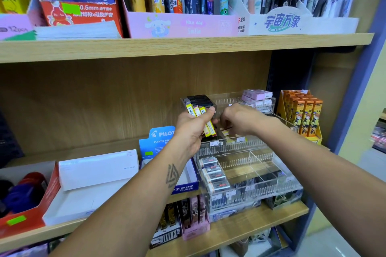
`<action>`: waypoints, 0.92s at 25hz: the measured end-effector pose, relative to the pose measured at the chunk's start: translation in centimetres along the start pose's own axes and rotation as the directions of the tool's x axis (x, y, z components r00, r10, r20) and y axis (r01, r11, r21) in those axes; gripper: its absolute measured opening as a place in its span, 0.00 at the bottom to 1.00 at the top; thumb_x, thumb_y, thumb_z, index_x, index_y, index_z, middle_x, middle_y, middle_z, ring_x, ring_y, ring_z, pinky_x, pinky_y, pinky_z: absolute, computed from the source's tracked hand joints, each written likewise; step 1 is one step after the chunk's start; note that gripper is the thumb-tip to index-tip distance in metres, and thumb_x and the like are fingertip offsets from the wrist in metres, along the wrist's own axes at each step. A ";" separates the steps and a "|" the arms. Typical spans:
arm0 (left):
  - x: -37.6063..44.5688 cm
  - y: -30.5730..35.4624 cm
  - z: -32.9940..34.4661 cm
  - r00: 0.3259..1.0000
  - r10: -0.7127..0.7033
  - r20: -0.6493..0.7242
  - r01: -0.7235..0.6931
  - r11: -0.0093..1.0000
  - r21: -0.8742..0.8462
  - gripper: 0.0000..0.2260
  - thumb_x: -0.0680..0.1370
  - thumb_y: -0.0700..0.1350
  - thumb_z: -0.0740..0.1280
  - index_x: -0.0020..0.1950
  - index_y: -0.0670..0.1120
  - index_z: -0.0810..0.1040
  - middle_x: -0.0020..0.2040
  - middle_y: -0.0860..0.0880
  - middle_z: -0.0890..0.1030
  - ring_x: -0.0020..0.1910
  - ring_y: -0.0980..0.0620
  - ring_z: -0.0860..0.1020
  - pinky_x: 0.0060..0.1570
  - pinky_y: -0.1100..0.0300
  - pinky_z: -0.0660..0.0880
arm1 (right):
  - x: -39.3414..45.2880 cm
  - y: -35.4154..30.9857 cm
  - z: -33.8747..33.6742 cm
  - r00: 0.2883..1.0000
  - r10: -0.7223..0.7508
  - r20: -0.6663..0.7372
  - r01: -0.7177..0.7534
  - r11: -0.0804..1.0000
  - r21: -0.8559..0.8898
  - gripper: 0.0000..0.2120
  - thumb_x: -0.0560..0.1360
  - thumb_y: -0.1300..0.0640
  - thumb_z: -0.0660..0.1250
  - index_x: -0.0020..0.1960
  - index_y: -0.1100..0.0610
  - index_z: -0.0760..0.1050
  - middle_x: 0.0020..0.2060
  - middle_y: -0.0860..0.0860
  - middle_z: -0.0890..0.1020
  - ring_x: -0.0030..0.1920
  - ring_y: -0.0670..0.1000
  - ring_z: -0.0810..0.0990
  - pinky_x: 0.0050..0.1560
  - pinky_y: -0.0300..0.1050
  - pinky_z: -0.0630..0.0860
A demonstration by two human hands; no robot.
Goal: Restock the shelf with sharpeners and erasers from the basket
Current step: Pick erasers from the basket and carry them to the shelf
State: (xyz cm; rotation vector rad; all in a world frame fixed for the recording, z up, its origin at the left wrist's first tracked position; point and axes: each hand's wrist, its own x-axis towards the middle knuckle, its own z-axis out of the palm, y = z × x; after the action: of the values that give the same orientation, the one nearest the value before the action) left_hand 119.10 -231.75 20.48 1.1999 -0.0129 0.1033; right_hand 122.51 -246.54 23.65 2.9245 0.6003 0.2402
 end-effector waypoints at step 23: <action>0.0 0.0 0.1 0.998 0.047 -0.052 -0.048 0.998 -0.033 0.10 0.76 0.34 0.72 0.56 0.34 0.80 0.49 0.37 0.84 0.43 0.43 0.84 0.41 0.51 0.83 | -3.1 -1.3 -2.7 0.998 -0.060 -0.015 0.046 0.578 0.815 0.16 0.69 0.60 0.77 0.55 0.54 0.81 0.42 0.56 0.85 0.39 0.49 0.81 0.46 0.50 0.80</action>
State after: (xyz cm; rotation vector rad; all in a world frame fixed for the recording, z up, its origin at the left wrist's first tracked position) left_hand 119.11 -231.87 20.48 1.1623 0.0015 0.1749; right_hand 118.69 -246.34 25.62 3.7773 1.0266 -0.1262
